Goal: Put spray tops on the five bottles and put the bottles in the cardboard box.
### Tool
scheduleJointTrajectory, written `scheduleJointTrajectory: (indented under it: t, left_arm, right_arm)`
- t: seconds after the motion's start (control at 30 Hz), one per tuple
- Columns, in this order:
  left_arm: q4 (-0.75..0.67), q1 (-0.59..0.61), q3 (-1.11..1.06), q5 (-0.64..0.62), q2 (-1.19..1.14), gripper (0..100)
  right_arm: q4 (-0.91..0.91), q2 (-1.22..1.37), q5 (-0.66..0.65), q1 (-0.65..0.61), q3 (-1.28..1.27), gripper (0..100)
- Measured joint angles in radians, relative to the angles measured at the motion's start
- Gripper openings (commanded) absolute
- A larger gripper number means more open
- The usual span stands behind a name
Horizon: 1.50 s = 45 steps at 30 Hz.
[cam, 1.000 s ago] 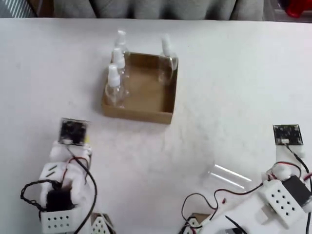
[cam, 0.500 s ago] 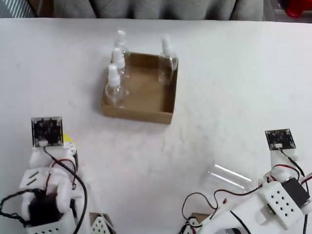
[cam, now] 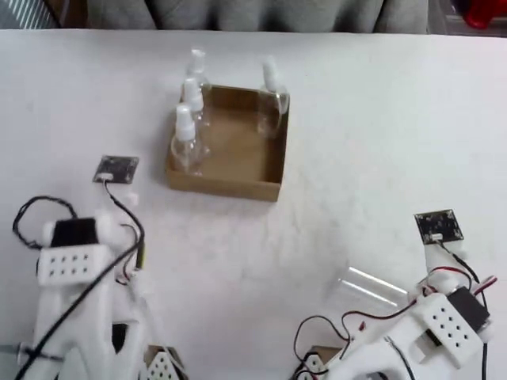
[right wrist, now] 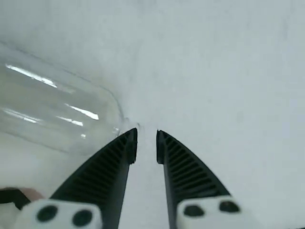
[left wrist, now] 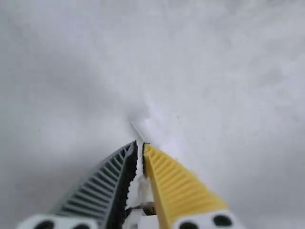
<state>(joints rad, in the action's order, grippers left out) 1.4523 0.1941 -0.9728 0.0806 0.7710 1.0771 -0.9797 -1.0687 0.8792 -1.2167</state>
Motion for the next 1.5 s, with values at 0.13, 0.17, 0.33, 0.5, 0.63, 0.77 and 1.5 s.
scheduleJointTrajectory:
  t: [0.13, 0.17, 0.33, 0.5, 0.63, 0.77, 1.5]
  left_arm:
    - [0.0, -0.006, 0.0, -0.078, -0.109, 28]
    - [0.0, -0.006, 0.0, -0.087, -0.124, 29]
    - [-0.04, -0.006, -0.009, -0.106, -0.132, 27]
    - [-0.198, -0.006, -0.146, -0.107, -0.132, 27]
    - [-0.33, -0.003, -0.233, -0.11, -0.123, 27]
    - [-0.397, -0.006, -0.273, -0.11, -0.141, 20]
    - [-0.404, -0.023, -0.095, -0.112, -0.141, 2]
  right_arm:
    - [-0.064, 0.0, 0.0, -0.011, -0.041, 3.5]
    - [-0.072, 0.0, 0.0, -0.011, -0.046, 3.5]
    - [-0.081, 0.0, 0.0, -0.017, -0.046, 3.5]
    - [-0.081, 0.0, 0.0, -0.017, -0.046, 3.5]
    - [-0.081, -0.005, 0.0, -0.017, -0.046, 3.5]
    - [-0.081, -0.005, 0.0, -0.017, -0.046, 3.5]
    - [0.114, 0.005, 0.11, -0.017, 0.138, 3.5]
